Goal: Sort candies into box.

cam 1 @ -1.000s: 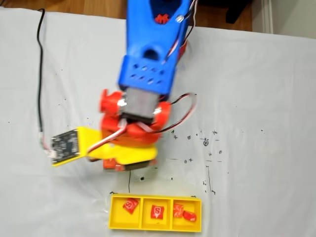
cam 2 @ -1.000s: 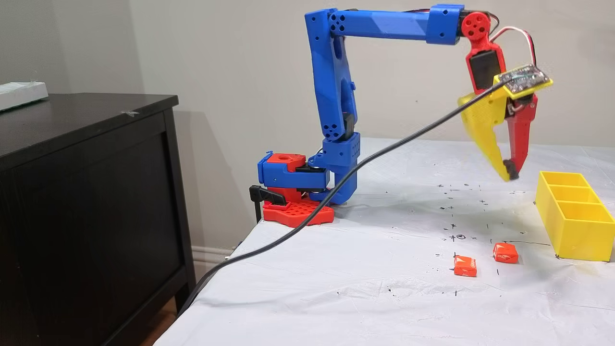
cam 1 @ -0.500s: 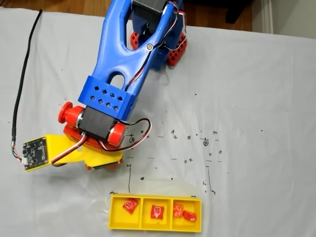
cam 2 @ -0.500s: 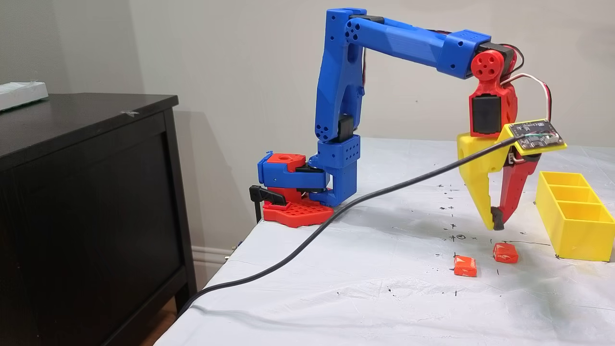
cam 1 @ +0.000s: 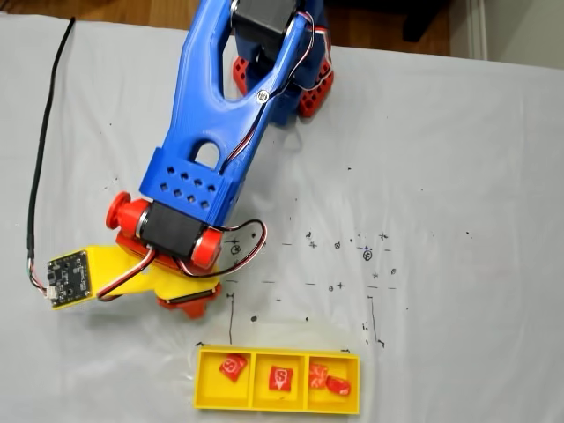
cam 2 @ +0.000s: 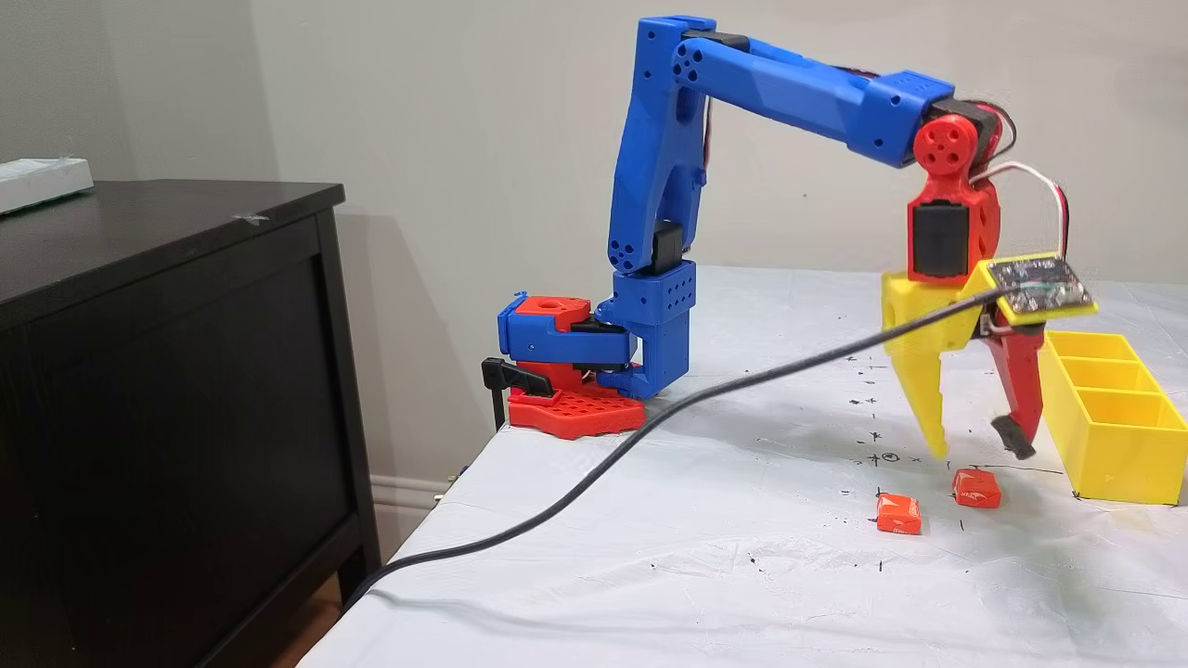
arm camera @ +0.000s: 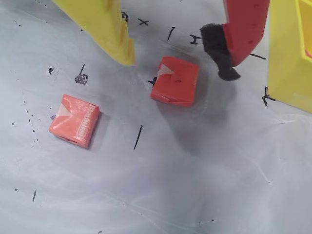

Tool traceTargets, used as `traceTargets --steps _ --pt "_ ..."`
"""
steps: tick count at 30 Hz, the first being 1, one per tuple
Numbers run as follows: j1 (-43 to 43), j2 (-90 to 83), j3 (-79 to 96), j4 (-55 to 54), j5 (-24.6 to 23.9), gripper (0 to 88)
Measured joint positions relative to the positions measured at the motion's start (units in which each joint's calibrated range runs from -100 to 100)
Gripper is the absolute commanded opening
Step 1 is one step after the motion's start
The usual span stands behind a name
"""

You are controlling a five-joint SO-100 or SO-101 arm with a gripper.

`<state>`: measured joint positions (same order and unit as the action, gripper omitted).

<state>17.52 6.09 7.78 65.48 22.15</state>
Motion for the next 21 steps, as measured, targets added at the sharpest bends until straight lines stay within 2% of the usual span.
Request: traceTargets --steps 7,21 --pt "0.0 2.37 -0.09 0.0 0.0 30.4" --pt "-0.86 7.19 -3.93 0.0 -0.78 29.4"
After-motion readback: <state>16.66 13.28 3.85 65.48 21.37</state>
